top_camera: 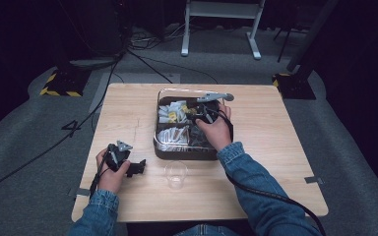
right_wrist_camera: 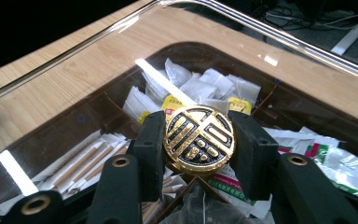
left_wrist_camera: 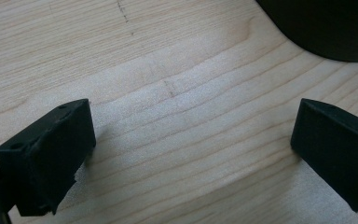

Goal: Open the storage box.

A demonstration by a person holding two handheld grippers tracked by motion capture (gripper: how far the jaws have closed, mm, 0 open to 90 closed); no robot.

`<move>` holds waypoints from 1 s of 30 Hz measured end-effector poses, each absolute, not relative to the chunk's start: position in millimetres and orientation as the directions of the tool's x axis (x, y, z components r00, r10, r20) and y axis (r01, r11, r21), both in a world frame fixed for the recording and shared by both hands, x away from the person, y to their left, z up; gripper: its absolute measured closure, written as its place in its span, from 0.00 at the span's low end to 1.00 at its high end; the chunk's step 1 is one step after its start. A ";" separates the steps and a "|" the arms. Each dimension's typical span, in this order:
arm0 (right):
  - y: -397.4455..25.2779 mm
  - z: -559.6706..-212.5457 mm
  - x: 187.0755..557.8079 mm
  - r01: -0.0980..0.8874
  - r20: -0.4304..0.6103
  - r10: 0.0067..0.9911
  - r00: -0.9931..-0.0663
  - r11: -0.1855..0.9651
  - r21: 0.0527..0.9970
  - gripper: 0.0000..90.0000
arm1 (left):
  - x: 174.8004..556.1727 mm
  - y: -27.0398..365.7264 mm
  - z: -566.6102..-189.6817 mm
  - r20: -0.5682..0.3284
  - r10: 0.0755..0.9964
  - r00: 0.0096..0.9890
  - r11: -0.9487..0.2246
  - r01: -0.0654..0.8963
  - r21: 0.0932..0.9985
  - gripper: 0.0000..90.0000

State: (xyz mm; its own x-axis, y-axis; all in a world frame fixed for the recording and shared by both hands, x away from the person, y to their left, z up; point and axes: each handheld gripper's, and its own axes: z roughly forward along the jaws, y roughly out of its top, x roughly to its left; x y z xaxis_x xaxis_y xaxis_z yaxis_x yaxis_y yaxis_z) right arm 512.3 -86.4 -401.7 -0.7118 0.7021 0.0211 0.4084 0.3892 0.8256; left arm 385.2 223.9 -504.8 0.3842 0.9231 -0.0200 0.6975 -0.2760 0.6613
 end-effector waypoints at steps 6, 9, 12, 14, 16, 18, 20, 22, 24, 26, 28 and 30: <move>-95.6 -386.1 503.8 0.385 0.017 0.695 -0.718 0.377 0.842 0.65 | 385.4 224.0 -504.7 -0.020 0.922 0.387 -0.279 0.698 0.660 0.00; -97.7 -382.6 501.8 0.378 0.013 0.693 -0.720 0.377 0.845 0.65 | 385.5 223.5 -504.9 -0.024 0.924 0.383 -0.272 0.697 0.663 0.00; -100.7 -378.3 499.3 0.372 0.010 0.692 -0.722 0.375 0.849 0.65 | 385.5 223.7 -504.8 -0.021 0.923 0.384 -0.275 0.697 0.662 0.00; -103.1 -376.5 498.0 0.370 0.010 0.693 -0.721 0.373 0.851 0.65 | 385.5 223.7 -504.8 -0.021 0.923 0.385 -0.276 0.697 0.662 0.00; -107.6 -374.7 496.4 0.370 0.012 0.693 -0.721 0.370 0.852 0.65 | 385.5 223.7 -504.8 -0.021 0.923 0.385 -0.276 0.697 0.662 0.00; -111.9 -373.5 495.0 0.370 0.013 0.693 -0.721 0.368 0.853 0.65 | 385.5 223.7 -504.8 -0.020 0.923 0.385 -0.276 0.696 0.662 0.00; -114.5 -372.8 494.2 0.370 0.014 0.694 -0.720 0.367 0.854 0.65 | 385.6 223.6 -504.8 -0.021 0.923 0.385 -0.276 0.696 0.663 0.00; -124.5 -370.7 491.3 0.367 0.015 0.699 -0.715 0.358 0.859 0.65 | 385.7 223.6 -504.7 -0.019 0.923 0.385 -0.277 0.696 0.662 0.00; -128.3 -370.0 490.3 0.368 0.014 0.702 -0.712 0.356 0.859 0.65 | 385.9 223.2 -504.8 -0.022 0.923 0.384 -0.275 0.697 0.662 0.00; -136.1 -368.7 488.6 0.374 0.017 0.710 -0.704 0.350 0.859 0.65 | 386.4 222.8 -504.8 -0.021 0.924 0.383 -0.274 0.697 0.662 0.00; -143.6 -367.6 487.5 0.380 0.019 0.719 -0.695 0.344 0.859 0.65 | 386.7 222.8 -504.7 -0.020 0.922 0.387 -0.278 0.696 0.662 0.00; -151.0 -366.7 486.3 0.384 0.023 0.726 -0.688 0.336 0.860 0.65 | 386.7 222.8 -504.8 -0.020 0.922 0.387 -0.277 0.696 0.662 0.00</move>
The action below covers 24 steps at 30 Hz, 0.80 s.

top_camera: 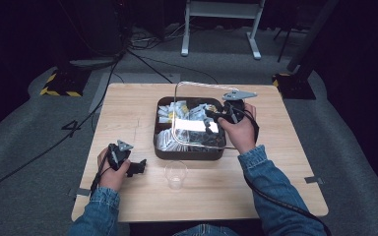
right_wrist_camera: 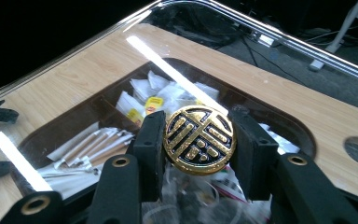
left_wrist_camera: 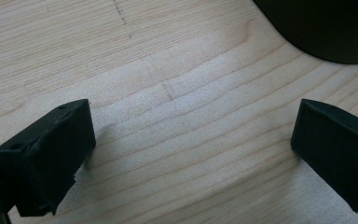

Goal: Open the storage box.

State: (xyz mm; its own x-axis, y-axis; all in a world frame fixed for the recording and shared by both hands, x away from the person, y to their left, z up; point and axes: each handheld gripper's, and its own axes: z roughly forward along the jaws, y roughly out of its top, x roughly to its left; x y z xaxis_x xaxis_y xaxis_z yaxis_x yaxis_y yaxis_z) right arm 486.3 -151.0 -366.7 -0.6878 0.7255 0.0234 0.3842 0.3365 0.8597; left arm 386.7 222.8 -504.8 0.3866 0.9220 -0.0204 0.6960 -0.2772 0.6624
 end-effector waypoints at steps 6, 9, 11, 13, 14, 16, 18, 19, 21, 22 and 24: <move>-178.3 -366.5 480.3 0.385 0.016 0.746 -0.666 0.325 0.864 0.65 | 386.5 222.6 -504.8 -0.025 0.922 0.387 -0.275 0.699 0.660 0.00; -187.1 -366.7 478.3 0.391 0.019 0.755 -0.655 0.318 0.864 0.65 | 386.5 222.6 -504.8 -0.025 0.922 0.386 -0.275 0.699 0.660 0.00; -200.2 -366.6 476.0 0.393 0.014 0.767 -0.641 0.313 0.865 0.65 | 386.5 222.7 -504.8 -0.025 0.922 0.387 -0.275 0.699 0.660 0.00; -204.1 -366.3 475.0 0.393 0.004 0.770 -0.638 0.321 0.862 0.65 | 386.5 222.7 -504.7 -0.024 0.922 0.387 -0.276 0.699 0.659 0.00; -208.2 -366.1 474.1 0.387 -0.013 0.774 -0.633 0.330 0.861 0.65 | 386.5 222.7 -504.7 -0.025 0.922 0.386 -0.275 0.699 0.659 0.00; -215.7 -365.9 471.7 0.384 -0.026 0.783 -0.622 0.334 0.860 0.65 | 386.5 222.7 -504.7 -0.025 0.922 0.386 -0.275 0.699 0.660 0.00; -223.6 -366.5 469.8 0.391 -0.013 0.789 -0.614 0.319 0.863 0.65 | 386.5 222.7 -504.7 -0.025 0.922 0.386 -0.275 0.699 0.660 0.00; -227.7 -367.1 469.0 0.396 -0.002 0.790 -0.613 0.309 0.865 0.65 | 386.5 222.6 -504.7 -0.025 0.922 0.386 -0.276 0.699 0.659 0.00; -237.6 -367.2 469.1 0.405 0.008 0.793 -0.609 0.302 0.863 0.65 | 386.5 222.7 -504.7 -0.024 0.922 0.386 -0.276 0.699 0.660 0.00; -240.5 -367.1 468.6 0.408 0.009 0.797 -0.605 0.300 0.862 0.65 | 386.5 222.7 -504.7 -0.024 0.922 0.386 -0.276 0.699 0.660 0.00; -246.1 -367.7 468.4 0.414 0.008 0.803 -0.596 0.299 0.860 0.65 | 386.5 222.7 -504.7 -0.024 0.922 0.386 -0.276 0.699 0.660 0.00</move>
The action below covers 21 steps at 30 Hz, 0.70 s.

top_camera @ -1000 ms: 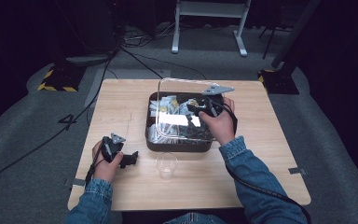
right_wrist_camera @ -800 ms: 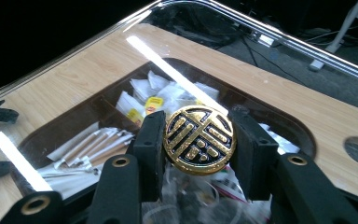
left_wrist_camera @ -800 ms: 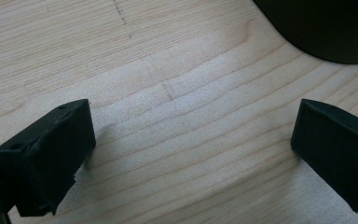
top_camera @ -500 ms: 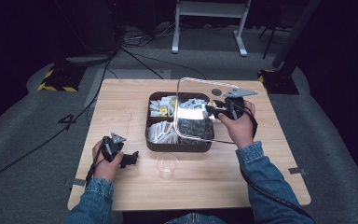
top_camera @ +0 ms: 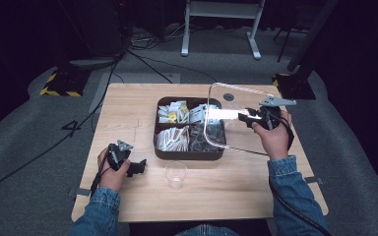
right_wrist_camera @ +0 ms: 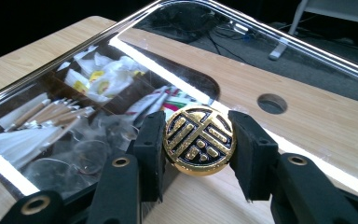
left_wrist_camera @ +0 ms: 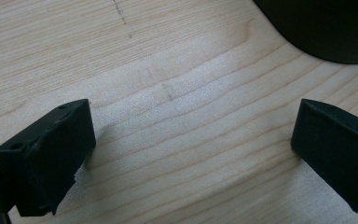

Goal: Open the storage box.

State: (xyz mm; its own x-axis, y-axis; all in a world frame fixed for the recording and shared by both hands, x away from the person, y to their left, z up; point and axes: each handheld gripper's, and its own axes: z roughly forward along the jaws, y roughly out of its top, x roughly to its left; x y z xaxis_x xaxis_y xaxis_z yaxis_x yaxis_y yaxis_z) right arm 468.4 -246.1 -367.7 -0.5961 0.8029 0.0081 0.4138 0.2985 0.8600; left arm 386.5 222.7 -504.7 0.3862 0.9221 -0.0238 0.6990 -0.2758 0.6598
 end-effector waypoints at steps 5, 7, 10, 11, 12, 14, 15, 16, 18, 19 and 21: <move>-257.7 -368.7 469.1 0.429 0.014 0.814 -0.580 0.291 0.855 0.65 | 386.5 222.4 -504.8 -0.026 0.923 0.384 -0.272 0.699 0.661 0.00; -263.5 -368.1 469.6 0.429 0.011 0.819 -0.574 0.290 0.855 0.65 | 386.5 222.4 -504.8 -0.026 0.923 0.384 -0.272 0.699 0.661 0.00; -273.1 -368.3 470.5 0.442 0.015 0.833 -0.553 0.278 0.853 0.65 | 386.5 222.4 -504.8 -0.027 0.923 0.385 -0.272 0.699 0.661 0.00; -279.7 -369.8 471.8 0.456 0.018 0.846 -0.532 0.268 0.849 0.65 | 386.5 222.4 -504.9 -0.027 0.923 0.384 -0.272 0.699 0.661 0.00; -279.7 -369.8 471.8 0.456 0.018 0.846 -0.532 0.268 0.849 0.65 | 386.5 222.4 -504.9 -0.027 0.923 0.384 -0.272 0.699 0.661 0.00; -286.2 -371.9 473.4 0.466 0.019 0.856 -0.516 0.262 0.845 0.65 | 386.5 222.4 -504.9 -0.027 0.923 0.384 -0.272 0.699 0.661 0.00; -289.3 -372.9 474.1 0.471 0.023 0.859 -0.512 0.258 0.844 0.65 | 386.5 222.4 -504.9 -0.027 0.923 0.384 -0.272 0.699 0.661 0.00; -292.2 -373.8 474.7 0.476 0.029 0.863 -0.505 0.251 0.843 0.65 | 386.5 222.4 -504.9 -0.027 0.923 0.384 -0.272 0.699 0.661 0.00; -297.5 -375.9 476.3 0.485 0.034 0.870 -0.492 0.242 0.840 0.65 | 386.5 222.4 -504.9 -0.027 0.923 0.384 -0.272 0.699 0.661 0.00; -299.8 -377.2 477.3 0.487 0.036 0.873 -0.487 0.237 0.841 0.65 | 386.5 222.4 -504.9 -0.027 0.923 0.384 -0.272 0.699 0.661 0.00; -303.6 -380.0 479.3 0.493 0.041 0.881 -0.471 0.225 0.841 0.65 | 386.5 222.4 -504.9 -0.027 0.923 0.384 -0.272 0.699 0.661 0.00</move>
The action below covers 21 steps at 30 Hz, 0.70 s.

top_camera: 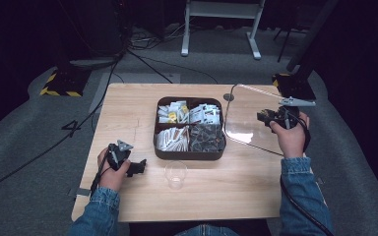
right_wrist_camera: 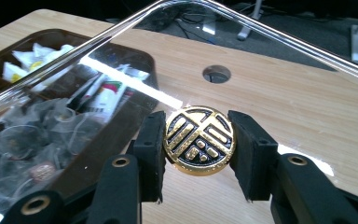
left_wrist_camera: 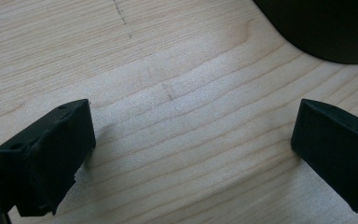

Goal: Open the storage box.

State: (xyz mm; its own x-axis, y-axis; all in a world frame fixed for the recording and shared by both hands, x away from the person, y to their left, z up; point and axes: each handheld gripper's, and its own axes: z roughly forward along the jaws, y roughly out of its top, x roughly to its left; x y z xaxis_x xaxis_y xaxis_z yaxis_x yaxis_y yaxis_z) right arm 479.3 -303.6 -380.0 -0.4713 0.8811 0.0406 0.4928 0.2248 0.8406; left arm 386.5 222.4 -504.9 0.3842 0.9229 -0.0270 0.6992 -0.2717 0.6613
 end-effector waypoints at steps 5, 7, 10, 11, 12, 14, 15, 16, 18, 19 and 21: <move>-311.1 -386.5 484.1 0.495 0.033 0.895 -0.444 0.214 0.842 0.65 | 386.5 222.4 -504.9 -0.027 0.923 0.384 -0.272 0.699 0.661 0.00; -315.6 -390.2 486.9 0.496 0.029 0.901 -0.434 0.212 0.842 0.65 | 386.5 222.4 -504.9 -0.027 0.923 0.384 -0.272 0.699 0.661 0.00; -318.7 -393.4 488.4 0.501 0.033 0.905 -0.425 0.204 0.841 0.65 | 386.5 222.4 -504.9 -0.027 0.923 0.384 -0.272 0.699 0.661 0.00; -319.9 -395.3 489.4 0.501 0.035 0.906 -0.421 0.200 0.842 0.65 | 386.5 222.4 -504.9 -0.027 0.923 0.384 -0.272 0.699 0.661 0.00; -322.1 -398.9 491.2 0.503 0.034 0.909 -0.416 0.199 0.841 0.65 | 386.5 222.4 -504.9 -0.027 0.923 0.384 -0.272 0.699 0.661 0.00; -323.2 -400.8 492.2 0.501 0.030 0.908 -0.417 0.202 0.842 0.65 | 386.5 222.4 -504.9 -0.027 0.923 0.384 -0.272 0.699 0.661 0.00; -323.9 -402.6 493.1 0.501 0.029 0.909 -0.415 0.202 0.842 0.65 | 386.5 222.4 -504.9 -0.027 0.923 0.384 -0.272 0.699 0.661 0.00; -324.8 -404.3 494.1 0.500 0.022 0.909 -0.416 0.208 0.841 0.65 | 386.5 222.4 -504.9 -0.027 0.923 0.384 -0.272 0.699 0.661 0.00; -325.9 -407.9 496.0 0.496 0.007 0.909 -0.417 0.222 0.839 0.65 | 386.5 222.4 -504.9 -0.027 0.923 0.384 -0.272 0.699 0.661 0.00; -326.3 -409.9 497.1 0.493 -0.001 0.908 -0.419 0.229 0.839 0.65 | 386.5 222.4 -504.9 -0.027 0.923 0.384 -0.272 0.699 0.661 0.00; -327.4 -413.9 499.0 0.493 -0.009 0.907 -0.420 0.237 0.837 0.65 | 386.5 222.4 -504.9 -0.027 0.923 0.384 -0.271 0.699 0.661 0.00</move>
State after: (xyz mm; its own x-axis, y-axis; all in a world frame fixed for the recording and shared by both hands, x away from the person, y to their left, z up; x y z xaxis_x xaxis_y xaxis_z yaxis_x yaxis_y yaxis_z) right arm 499.0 -327.4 -413.9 -0.4204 0.9073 -0.0093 0.4926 0.2368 0.8375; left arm 386.5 222.4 -504.9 0.3838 0.9230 -0.0272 0.6993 -0.2713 0.6613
